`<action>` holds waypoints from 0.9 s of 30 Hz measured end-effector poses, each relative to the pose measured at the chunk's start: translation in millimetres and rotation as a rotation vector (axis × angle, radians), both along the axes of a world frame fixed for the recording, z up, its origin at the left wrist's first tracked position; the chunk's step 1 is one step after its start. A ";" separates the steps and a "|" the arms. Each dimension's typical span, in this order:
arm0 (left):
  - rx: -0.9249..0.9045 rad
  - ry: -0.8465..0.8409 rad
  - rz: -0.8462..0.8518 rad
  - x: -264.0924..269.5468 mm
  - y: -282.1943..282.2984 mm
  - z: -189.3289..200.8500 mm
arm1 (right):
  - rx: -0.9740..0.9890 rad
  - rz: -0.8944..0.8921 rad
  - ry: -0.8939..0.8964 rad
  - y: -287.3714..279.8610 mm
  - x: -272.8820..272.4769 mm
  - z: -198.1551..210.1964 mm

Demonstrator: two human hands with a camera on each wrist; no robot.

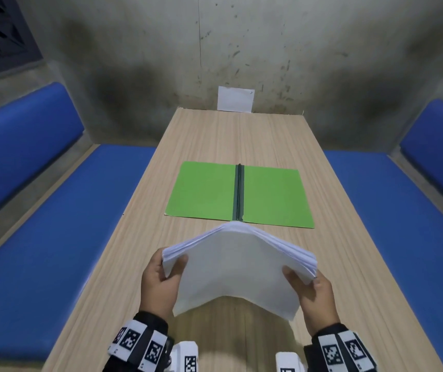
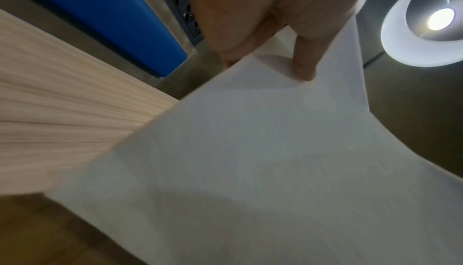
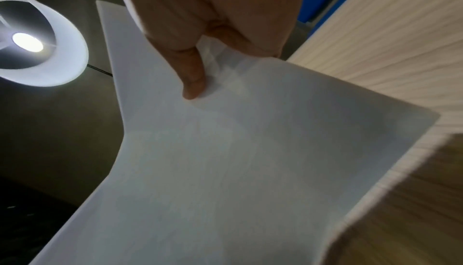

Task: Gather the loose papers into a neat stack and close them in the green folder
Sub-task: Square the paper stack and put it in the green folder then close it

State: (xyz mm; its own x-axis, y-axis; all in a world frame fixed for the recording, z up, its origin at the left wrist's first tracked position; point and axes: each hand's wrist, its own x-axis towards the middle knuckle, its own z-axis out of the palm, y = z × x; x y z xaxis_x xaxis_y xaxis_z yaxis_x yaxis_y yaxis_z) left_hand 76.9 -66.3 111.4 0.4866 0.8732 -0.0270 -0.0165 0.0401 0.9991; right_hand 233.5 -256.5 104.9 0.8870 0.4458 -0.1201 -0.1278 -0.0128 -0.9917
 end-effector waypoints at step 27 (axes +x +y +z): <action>-0.029 0.053 0.101 21.9 -4.8 4.3 | 0.090 -0.160 0.017 7.2 5.1 3.4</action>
State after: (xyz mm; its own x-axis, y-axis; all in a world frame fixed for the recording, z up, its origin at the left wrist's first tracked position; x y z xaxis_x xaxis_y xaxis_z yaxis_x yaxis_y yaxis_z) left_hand 98.8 -71.1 115.6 0.3934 0.9162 -0.0761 0.0309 0.0695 0.9971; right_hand 238.6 -249.3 108.3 0.9455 0.3092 -0.1018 -0.1383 0.0982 -0.9855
